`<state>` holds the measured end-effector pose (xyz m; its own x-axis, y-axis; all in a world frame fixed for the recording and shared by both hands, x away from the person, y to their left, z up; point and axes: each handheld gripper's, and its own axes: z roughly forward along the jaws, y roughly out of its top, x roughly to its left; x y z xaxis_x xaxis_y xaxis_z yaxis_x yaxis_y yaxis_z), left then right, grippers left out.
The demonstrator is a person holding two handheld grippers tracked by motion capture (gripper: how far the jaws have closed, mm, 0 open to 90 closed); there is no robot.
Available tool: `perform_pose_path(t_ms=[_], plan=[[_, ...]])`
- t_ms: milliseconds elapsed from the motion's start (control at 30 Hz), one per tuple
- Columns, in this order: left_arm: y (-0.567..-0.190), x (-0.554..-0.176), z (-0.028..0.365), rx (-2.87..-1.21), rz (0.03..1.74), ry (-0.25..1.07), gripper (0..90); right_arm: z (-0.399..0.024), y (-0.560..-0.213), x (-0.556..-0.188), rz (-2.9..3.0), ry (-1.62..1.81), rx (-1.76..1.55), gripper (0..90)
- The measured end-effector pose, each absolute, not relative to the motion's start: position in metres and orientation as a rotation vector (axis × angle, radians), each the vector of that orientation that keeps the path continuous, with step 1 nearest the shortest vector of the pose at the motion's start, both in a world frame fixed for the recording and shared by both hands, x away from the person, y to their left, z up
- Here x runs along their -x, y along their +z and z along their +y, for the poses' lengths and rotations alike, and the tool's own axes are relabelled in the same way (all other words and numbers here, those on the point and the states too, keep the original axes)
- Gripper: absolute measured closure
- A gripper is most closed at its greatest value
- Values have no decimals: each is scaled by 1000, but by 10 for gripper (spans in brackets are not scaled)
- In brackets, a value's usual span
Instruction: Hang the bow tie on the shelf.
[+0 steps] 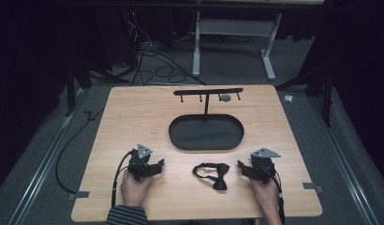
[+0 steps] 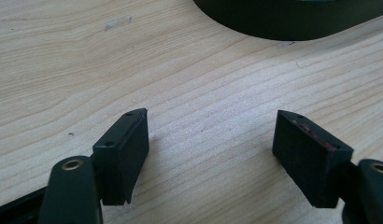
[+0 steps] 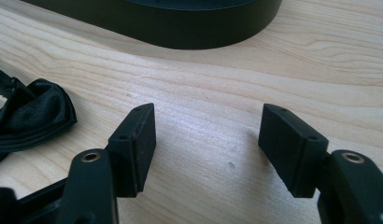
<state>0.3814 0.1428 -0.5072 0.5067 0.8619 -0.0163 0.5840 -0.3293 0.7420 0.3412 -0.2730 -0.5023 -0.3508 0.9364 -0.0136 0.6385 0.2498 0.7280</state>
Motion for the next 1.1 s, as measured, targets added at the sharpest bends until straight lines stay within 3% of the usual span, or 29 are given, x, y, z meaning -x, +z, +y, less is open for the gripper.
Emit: perform_pose_path(t_ms=[1100], plan=[[-507, -381, 143, -2041, 1181, 503, 277, -273, -502, -342, 2096, 891, -1420, 357]])
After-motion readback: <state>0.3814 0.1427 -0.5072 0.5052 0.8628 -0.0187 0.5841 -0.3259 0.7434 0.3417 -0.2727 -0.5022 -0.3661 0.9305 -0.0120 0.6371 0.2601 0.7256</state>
